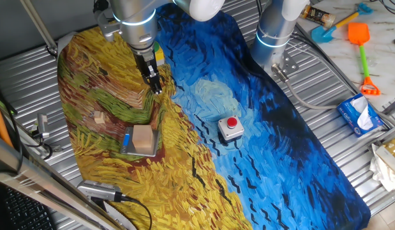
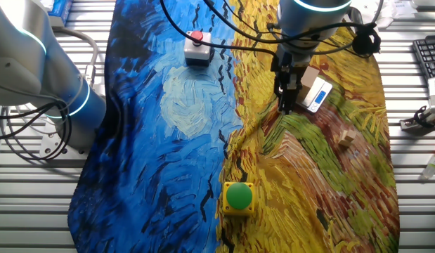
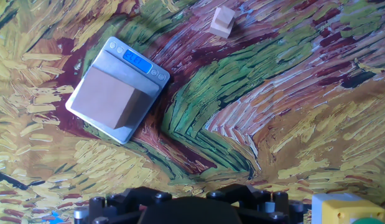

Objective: Remove the object from the scale

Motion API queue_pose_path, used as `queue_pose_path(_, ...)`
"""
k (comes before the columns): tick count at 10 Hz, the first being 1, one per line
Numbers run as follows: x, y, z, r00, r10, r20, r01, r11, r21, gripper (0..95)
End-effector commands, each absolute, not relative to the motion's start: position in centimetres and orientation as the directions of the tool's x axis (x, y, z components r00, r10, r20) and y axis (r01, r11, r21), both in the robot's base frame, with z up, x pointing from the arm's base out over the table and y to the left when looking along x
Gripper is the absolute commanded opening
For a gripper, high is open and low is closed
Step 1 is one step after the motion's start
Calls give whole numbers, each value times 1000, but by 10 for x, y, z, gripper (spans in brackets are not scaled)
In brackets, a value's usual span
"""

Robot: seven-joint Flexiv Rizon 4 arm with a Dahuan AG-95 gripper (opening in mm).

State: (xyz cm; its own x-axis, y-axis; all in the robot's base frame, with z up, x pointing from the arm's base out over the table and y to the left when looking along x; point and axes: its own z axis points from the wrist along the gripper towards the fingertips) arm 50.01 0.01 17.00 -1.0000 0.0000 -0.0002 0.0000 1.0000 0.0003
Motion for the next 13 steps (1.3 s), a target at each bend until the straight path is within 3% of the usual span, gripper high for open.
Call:
queue_pose_path(1, 500, 0, 170, -964, -261, -47, -262, 965, 28, 0)
queue_pose_path(13, 500, 0, 172, -964, -263, -31, -263, 965, 0, 0)
